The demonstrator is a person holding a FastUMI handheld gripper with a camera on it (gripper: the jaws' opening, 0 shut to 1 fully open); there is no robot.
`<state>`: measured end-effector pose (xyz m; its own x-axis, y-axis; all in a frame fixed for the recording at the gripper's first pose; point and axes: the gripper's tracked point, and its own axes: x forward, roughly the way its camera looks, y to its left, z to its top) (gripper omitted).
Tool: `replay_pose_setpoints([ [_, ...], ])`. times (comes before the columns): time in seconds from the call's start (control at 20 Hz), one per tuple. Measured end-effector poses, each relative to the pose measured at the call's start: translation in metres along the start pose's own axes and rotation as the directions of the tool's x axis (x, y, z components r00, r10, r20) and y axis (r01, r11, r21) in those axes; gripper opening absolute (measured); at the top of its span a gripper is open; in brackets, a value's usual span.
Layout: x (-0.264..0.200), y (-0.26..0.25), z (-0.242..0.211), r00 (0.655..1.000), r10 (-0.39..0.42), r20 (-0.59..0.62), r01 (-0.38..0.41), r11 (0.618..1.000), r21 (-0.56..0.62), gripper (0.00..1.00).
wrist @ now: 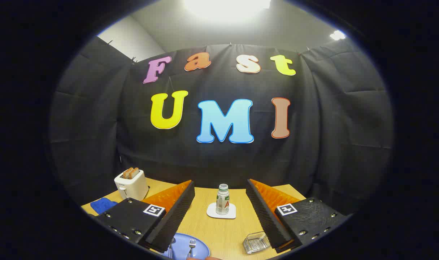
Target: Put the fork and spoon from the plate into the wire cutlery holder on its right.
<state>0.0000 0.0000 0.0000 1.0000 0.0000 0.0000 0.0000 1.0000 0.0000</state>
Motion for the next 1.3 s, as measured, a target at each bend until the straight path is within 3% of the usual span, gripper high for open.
replay_pose_setpoints([
  [0.75,-0.013,-0.03,0.01,0.998,-0.062,0.024,0.062,0.998,-0.008,0.97],
  [1.3,0.002,0.008,-0.036,0.992,0.041,-0.118,-0.043,0.999,-0.015,0.97],
])
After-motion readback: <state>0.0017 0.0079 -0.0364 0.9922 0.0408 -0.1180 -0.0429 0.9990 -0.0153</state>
